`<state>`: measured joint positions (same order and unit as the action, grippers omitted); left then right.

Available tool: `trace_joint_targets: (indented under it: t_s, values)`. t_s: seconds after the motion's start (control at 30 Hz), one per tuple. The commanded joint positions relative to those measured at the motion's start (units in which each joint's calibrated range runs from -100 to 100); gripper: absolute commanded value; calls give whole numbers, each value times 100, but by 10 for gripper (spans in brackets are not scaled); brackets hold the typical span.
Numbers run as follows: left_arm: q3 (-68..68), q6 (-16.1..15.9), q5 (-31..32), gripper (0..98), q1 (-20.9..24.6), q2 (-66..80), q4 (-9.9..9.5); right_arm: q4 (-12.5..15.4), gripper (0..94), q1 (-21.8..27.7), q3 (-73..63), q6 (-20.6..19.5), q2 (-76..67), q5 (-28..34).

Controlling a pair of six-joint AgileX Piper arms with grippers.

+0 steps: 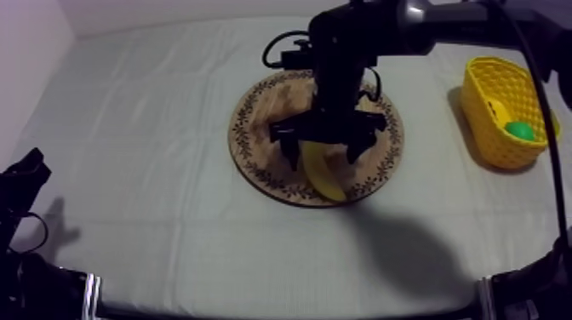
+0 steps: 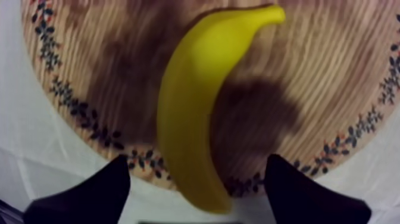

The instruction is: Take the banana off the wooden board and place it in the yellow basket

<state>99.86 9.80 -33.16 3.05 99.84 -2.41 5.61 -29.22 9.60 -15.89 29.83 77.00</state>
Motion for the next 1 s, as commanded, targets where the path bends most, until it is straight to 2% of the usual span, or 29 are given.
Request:
trace_joint_targets:
  t_s: [0.0, 0.2, 0.6, 0.97]
  values:
    - [3, 0, 1, 1, 2, -2, -1, 23, 631, 15, -20, 8, 90, -49]
    - [3, 0, 1, 1, 2, -2, -1, 112, 571, 65, -110, 104, 303, -150]
    - [3, 0, 1, 1, 2, -2, -1, 268, 331, 47, -189, 327, 566, -194]
    - [3, 0, 1, 1, 2, -2, -1, 199, 266, 100, -291, 301, 610, -207]
